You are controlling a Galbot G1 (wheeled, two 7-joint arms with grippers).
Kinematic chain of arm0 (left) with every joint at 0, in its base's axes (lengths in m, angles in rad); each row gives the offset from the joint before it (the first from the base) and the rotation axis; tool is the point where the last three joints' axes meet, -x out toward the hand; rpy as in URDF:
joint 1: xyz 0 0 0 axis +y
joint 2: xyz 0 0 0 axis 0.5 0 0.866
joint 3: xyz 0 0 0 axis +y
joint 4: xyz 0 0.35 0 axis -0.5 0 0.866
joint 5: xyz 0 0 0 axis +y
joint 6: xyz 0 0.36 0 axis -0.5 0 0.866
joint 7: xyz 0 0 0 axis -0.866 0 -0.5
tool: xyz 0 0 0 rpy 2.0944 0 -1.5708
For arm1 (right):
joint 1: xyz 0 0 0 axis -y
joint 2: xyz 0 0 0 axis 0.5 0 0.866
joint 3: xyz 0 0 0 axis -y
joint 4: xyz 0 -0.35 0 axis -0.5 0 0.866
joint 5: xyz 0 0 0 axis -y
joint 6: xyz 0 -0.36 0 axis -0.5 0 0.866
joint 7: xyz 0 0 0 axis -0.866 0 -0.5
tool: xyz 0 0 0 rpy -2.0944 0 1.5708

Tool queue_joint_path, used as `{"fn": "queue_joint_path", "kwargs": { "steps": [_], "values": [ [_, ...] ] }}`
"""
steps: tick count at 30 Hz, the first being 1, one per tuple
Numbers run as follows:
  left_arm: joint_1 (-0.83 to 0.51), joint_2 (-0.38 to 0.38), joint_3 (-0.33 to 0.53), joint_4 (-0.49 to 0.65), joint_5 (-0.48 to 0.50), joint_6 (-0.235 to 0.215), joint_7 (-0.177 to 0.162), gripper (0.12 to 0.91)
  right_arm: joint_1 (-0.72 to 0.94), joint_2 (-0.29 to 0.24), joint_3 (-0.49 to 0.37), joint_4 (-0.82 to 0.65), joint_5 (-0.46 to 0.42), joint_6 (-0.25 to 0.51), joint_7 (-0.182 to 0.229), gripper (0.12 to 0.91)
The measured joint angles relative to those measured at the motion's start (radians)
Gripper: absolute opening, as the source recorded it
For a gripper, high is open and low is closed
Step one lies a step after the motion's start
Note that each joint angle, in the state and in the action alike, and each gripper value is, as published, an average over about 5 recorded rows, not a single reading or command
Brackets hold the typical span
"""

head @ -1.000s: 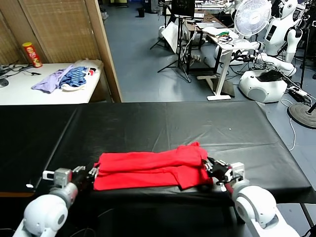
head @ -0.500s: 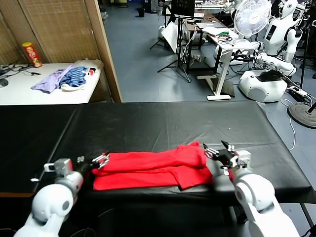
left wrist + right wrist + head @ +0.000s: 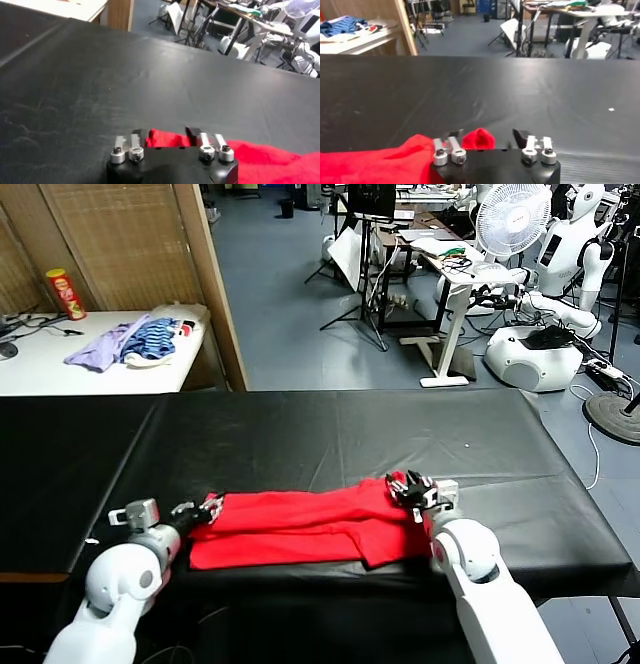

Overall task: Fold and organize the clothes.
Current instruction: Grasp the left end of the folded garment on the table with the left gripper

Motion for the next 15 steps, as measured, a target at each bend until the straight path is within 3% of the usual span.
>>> {"fn": "queue_joint_path", "kwargs": {
  "steps": [4, 7, 10, 12, 15],
  "values": [
    [0.006, -0.013, 0.006, 0.011, 0.061, -0.048, 0.003, 0.139, -0.017, 0.023, -0.013, -0.014, -0.059, 0.066, 0.054, 0.132],
    [0.003, -0.028, 0.017, 0.026, 0.138, -0.115, 0.009, 0.133, -0.022, 0.042, -0.019, -0.032, -0.099, 0.117, 0.079, 0.132],
    [-0.011, -0.047, 0.027, 0.053, 0.221, -0.190, 0.012, 0.129, -0.027, 0.055, -0.018, -0.041, -0.110, 0.142, 0.073, 0.138],
    [-0.024, -0.062, 0.031, 0.076, 0.255, -0.228, 0.012, 0.128, -0.035, 0.055, -0.013, -0.036, -0.110, 0.146, 0.058, 0.178],
    [-0.041, -0.077, 0.032, 0.105, 0.273, -0.264, 0.019, 0.132, -0.052, 0.048, -0.002, -0.011, -0.109, 0.148, 0.035, 0.316]
  ]
}}
